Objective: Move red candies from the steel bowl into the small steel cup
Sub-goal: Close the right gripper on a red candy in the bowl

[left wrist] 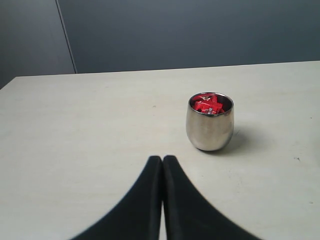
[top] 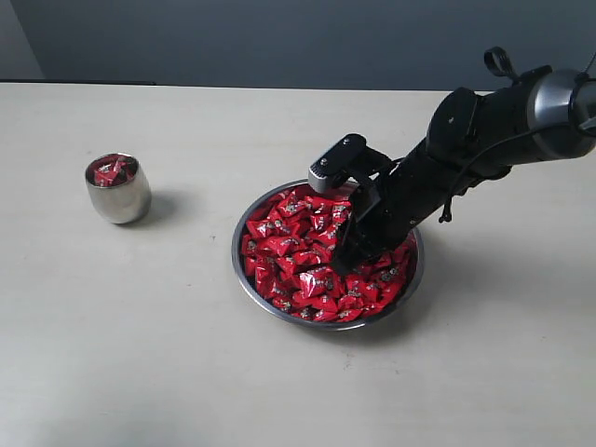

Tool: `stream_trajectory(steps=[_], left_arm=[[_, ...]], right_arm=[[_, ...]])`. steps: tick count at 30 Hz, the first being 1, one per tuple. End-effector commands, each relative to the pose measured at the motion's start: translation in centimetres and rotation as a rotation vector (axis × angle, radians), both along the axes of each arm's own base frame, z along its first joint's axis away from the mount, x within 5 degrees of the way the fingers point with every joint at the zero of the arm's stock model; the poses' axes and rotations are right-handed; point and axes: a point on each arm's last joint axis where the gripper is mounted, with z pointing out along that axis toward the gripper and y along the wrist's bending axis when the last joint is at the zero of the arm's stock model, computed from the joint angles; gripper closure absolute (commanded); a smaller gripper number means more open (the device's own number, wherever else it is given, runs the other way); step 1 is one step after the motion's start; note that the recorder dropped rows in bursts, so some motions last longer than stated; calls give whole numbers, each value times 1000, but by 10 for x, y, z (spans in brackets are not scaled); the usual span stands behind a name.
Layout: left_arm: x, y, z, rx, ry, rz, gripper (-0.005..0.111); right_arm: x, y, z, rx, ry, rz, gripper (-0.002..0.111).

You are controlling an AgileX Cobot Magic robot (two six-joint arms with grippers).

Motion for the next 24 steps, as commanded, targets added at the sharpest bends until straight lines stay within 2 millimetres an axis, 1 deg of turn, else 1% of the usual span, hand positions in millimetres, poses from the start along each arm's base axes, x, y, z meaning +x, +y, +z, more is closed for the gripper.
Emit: stream_trajectory(steps=[1, 3, 10, 12, 14, 15, 24], left_arm=[[0, 0, -1, -4, -3, 1, 106], [0, 0, -1, -4, -3, 1, 106], [0, 0, -1, -4, -3, 1, 106], [0, 0, -1, -4, -3, 1, 106], [0, 0, -1, -4, -3, 1, 106], [0, 0, -1, -4, -3, 1, 106], [0, 0, -1, -4, -3, 1, 106]], right_arm=[[2, 0, 1, 6, -25, -10, 64], [5, 1, 2, 10, -52, -24, 64], [7, 2, 3, 39, -55, -69, 64], [7, 3, 3, 45, -59, -80, 70], [6, 5, 1, 41, -52, -74, 80], [6, 5, 0, 40, -50, -72, 83], [4, 8, 0, 42, -51, -65, 82]])
